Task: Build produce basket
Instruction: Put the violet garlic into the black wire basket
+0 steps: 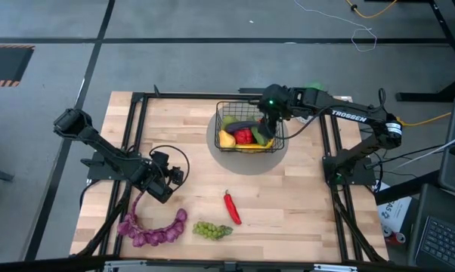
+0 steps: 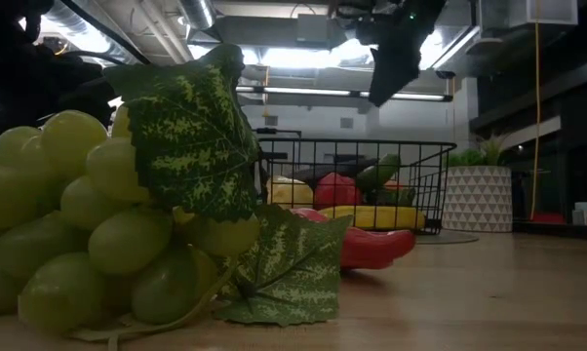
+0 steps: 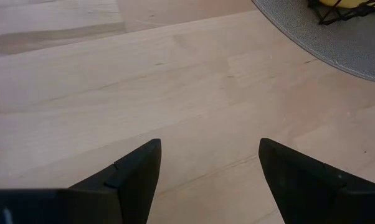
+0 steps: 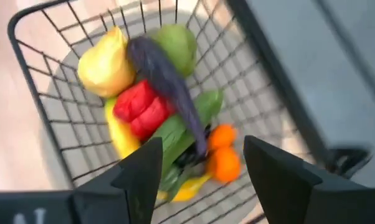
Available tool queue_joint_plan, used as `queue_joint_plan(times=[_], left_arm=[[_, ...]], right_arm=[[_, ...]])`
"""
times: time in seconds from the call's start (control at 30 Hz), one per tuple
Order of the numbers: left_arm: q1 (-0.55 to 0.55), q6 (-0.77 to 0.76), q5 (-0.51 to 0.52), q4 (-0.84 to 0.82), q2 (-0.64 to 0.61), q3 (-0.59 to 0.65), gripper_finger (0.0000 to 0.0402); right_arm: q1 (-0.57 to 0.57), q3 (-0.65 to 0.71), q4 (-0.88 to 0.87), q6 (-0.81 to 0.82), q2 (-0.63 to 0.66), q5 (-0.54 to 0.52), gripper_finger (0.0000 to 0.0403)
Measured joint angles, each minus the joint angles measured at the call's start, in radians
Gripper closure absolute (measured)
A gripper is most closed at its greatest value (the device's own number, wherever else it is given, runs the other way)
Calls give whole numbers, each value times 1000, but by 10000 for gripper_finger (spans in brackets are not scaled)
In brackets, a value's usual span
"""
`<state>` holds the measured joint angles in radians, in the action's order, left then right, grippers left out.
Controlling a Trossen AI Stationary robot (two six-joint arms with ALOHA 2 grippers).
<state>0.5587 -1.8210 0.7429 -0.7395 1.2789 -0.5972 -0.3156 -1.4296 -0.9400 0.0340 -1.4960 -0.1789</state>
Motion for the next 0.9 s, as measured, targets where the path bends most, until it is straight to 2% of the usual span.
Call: queue_joint_plan(times=[0.1, 0.17, 0.23, 0.4, 0.57, 0.67, 0.77, 0.9], left_arm=[[0, 0, 0, 0, 0, 0, 137], [0, 0, 0, 0, 0, 0, 137], [0, 0, 0, 0, 0, 0, 137], [0, 0, 0, 0, 0, 0, 137], [0, 0, 0, 2, 0, 0, 137], [0, 0, 0, 11, 0, 0, 137], [3, 13, -1, 75, 0, 0, 137], [38, 315, -15, 354, 0, 0, 137]], right_arm=[[4, 0, -58, 81, 0, 85, 176], [17, 0, -86, 61, 0, 159, 176], [42, 0, -89, 60, 0, 178, 176], [147, 0, -101, 114, 0, 86, 176], [329, 0, -102, 134, 0, 22, 176], [430, 0, -118, 147, 0, -51, 176], [513, 0, -180, 149, 0, -74, 176], [587, 0, -233, 201, 0, -84, 176]])
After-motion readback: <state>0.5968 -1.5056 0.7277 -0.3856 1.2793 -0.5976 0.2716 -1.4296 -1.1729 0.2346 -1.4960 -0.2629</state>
